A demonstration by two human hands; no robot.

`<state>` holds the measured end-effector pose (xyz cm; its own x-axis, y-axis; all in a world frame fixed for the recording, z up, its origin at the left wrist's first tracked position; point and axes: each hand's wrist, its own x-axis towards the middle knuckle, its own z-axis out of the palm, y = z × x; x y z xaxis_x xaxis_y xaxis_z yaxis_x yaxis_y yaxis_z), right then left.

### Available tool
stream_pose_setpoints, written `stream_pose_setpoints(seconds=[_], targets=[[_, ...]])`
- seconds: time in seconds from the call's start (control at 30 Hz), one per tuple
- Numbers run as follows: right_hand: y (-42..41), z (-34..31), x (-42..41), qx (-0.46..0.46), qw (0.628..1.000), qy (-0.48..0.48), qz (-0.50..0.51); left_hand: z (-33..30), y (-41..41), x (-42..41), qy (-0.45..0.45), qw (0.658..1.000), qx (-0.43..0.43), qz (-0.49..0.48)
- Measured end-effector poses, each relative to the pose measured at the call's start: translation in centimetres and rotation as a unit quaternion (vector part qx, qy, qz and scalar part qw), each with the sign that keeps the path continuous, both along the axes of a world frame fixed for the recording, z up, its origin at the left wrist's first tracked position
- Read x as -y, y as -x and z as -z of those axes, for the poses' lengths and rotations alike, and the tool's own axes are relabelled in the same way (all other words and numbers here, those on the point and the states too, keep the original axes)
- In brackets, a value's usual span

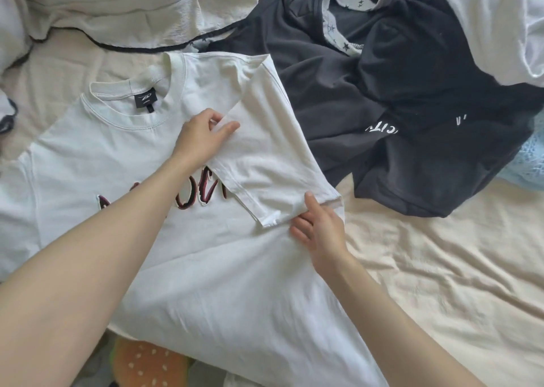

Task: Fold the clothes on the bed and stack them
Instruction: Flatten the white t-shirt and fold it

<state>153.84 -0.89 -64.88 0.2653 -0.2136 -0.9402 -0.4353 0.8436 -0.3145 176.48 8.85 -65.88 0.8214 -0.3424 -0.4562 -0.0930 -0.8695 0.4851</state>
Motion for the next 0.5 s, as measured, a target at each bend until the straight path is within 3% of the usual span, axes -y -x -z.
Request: stream_pose_setpoints(seconds=[0.23,0.4,0.5], targets=[[-2.0,-0.6,-3.0,-0.049,0.997,-0.021,-0.062,-0.4,0.8,-3.5,0.014,0.999,-0.031,-0.032],[-2.0,-1.0,-3.9,-0.058,0.995,0.031,-0.076,-1.0,0.6,-3.9,0.074,0.994,-0.021,-0.081],[-1.4,-1.1,-4.2,-0.062,0.991,0.057,-0.104,-0.9,0.9,-4.4,0.062,0.995,0.0,-0.078]])
